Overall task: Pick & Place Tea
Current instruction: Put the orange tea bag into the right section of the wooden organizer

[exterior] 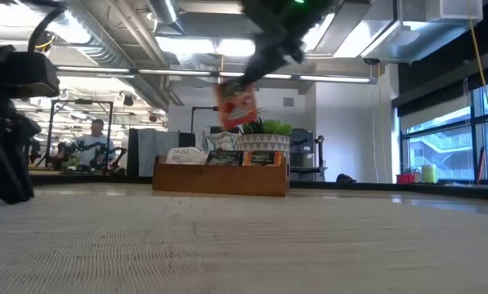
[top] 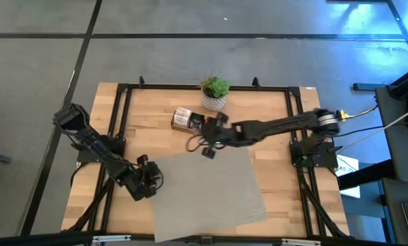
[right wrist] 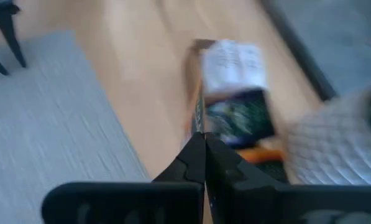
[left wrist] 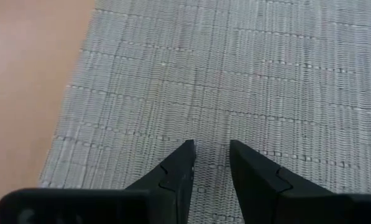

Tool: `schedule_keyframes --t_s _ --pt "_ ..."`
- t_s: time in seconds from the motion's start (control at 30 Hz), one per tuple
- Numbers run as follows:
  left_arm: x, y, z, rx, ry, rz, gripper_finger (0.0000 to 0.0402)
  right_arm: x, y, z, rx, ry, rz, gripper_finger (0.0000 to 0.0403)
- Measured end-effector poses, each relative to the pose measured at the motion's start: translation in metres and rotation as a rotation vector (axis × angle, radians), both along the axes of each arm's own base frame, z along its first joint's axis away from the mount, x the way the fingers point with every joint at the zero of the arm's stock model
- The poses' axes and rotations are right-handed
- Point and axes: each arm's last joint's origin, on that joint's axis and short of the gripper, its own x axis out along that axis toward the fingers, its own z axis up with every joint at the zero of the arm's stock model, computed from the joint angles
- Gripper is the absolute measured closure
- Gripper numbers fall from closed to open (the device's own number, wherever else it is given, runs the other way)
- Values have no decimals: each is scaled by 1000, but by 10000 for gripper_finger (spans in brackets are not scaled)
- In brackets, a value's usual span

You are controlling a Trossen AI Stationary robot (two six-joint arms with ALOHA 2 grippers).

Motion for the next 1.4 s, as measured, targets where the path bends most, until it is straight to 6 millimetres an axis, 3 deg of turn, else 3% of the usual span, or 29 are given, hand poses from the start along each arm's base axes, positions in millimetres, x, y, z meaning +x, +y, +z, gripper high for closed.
schedule_keyframes --t_s 0.17,0.23,0.4,0.53,0.67,0.87,1.23,1.4 --pt "-1 17 4 88 39 50 302 -48 -7 -6 -14 -164 -61 400" --pt "-1 25 5 128 56 81 302 -61 -15 -20 -26 -189 -67 400" --pt "2 35 9 183 58 64 302 -74 -40 -55 6 -283 -68 399" --pt "3 37 20 161 8 53 302 -79 -59 -86 39 -250 -52 398" --pt "3 38 31 134 -45 41 302 -83 -69 -89 54 -233 -51 398" --pt "1 40 42 130 -104 34 302 -82 -70 -94 17 -187 11 398" --pt "1 40 44 127 -102 16 302 -71 -71 -127 24 -127 37 397" --pt "0 39 43 118 -96 11 302 -70 -71 -127 -9 -111 67 397"
